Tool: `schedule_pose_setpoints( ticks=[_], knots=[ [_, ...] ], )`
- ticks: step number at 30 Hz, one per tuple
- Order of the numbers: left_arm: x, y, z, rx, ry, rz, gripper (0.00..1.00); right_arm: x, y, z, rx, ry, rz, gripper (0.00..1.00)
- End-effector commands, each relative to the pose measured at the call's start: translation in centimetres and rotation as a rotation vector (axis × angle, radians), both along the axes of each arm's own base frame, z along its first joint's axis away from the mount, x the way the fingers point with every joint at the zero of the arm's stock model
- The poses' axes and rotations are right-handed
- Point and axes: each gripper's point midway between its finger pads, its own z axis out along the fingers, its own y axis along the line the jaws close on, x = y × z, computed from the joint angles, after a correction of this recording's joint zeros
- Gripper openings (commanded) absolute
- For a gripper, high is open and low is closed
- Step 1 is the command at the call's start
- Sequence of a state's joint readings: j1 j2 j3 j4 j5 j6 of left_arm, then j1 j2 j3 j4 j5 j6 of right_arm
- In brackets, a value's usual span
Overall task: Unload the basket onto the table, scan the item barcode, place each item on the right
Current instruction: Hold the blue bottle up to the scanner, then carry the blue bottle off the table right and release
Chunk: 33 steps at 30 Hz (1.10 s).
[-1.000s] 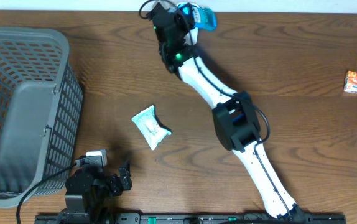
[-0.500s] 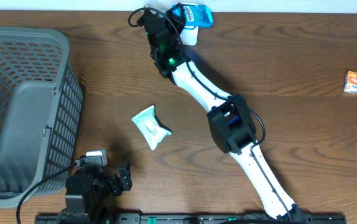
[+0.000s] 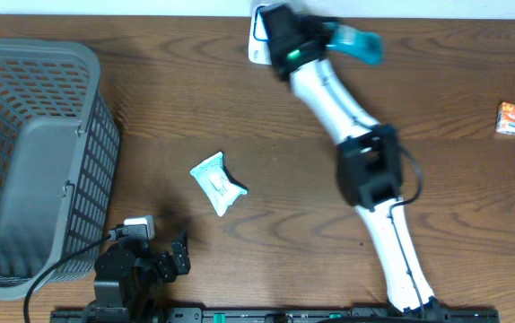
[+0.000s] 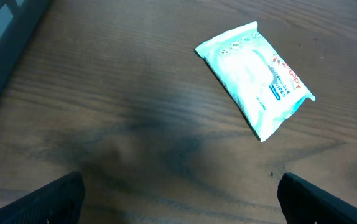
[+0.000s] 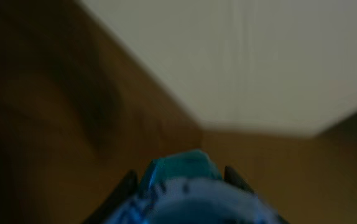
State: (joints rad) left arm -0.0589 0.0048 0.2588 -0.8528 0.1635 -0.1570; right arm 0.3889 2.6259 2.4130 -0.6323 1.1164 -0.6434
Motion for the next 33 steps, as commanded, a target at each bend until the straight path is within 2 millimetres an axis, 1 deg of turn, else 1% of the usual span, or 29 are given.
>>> schedule_pose_setpoints(
  ticks=[1, 2, 4, 6, 7, 10, 14, 16, 18, 21, 22, 24, 26, 28, 30, 31, 32, 33],
  knots=[
    [-0.6, -0.1, -0.9, -0.004, 0.040, -0.007, 0.99, -1.4, -6.7, 4.2, 0.140, -0.209, -0.221, 0.13],
    [-0.6, -0.1, -0.9, -0.004, 0.040, -0.007, 0.99, -2.0, -8.2, 2.6, 0.195, -0.167, -0.249, 0.13],
    [-0.6, -0.1, -0.9, -0.004, 0.040, -0.007, 0.99, -3.0, -10.7, 0.5, 0.281, -0.112, -0.312, 0.12],
    [-0.6, -0.1, -0.9, -0.004, 0.040, -0.007, 0.99, -4.2, -13.8, -1.2, 0.355, -0.077, -0.394, 0.07],
    [-0.6, -0.1, -0.9, -0.004, 0.040, -0.007, 0.99, -4.8, -15.7, -1.9, 0.394, -0.066, -0.442, 0.06],
    [-0.6, -0.1, -0.9, -0.004, 0.040, -0.007, 0.99, -6.3, -20.0, -3.4, 0.479, -0.033, -0.539, 0.05],
    [-0.6, -0.1, -0.9, -0.004, 0.040, -0.007, 0.99, -8.5, -25.7, -4.5, 0.537, -0.038, -0.672, 0.07],
    [-0.6, -0.1, -0.9, -0.004, 0.040, -0.007, 0.99, -9.6, -28.4, -5.1, 0.554, -0.042, -0.725, 0.11],
    [-0.6, -0.1, -0.9, -0.004, 0.040, -0.007, 0.99, -10.6, -30.7, -5.8, 0.579, -0.043, -0.770, 0.13],
    [-0.6, -0.1, -0.9, -0.004, 0.040, -0.007, 0.99, -12.3, -33.8, -6.6, 0.589, -0.049, -0.835, 0.22],
    [-0.6, -0.1, -0.9, -0.004, 0.040, -0.007, 0.99, -12.8, -34.8, -6.7, 0.595, -0.060, -0.856, 0.29],
    [-0.6, -0.1, -0.9, -0.004, 0.040, -0.007, 0.99, -13.3, -36.1, -7.0, 0.635, -0.078, -0.879, 0.49],
    [-0.6, -0.1, -0.9, -0.004, 0.040, -0.007, 0.99, -13.2, -36.4, -6.9, 0.704, -0.095, -0.877, 0.66],
    [-0.6, -0.1, -0.9, -0.004, 0.040, -0.007, 0.99, -12.9, -36.2, -6.1, 0.780, -0.134, -0.872, 0.99],
    [-0.6, -0.1, -0.9, -0.004, 0.040, -0.007, 0.99, -12.1, -35.4, -4.4, 0.860, -0.171, -0.836, 0.99],
    [-0.6, -0.1, -0.9, -0.004, 0.040, -0.007, 0.99, -11.7, -34.8, -3.3, 0.897, -0.189, -0.808, 0.99],
    [-0.6, -0.1, -0.9, -0.004, 0.040, -0.007, 0.99, -11.2, -34.1, -2.0, 0.935, -0.209, -0.776, 0.99],
    [-0.6, -0.1, -0.9, -0.004, 0.040, -0.007, 0.99, -10.5, -33.0, -0.3, 0.991, -0.232, -0.729, 0.99]
  ],
)
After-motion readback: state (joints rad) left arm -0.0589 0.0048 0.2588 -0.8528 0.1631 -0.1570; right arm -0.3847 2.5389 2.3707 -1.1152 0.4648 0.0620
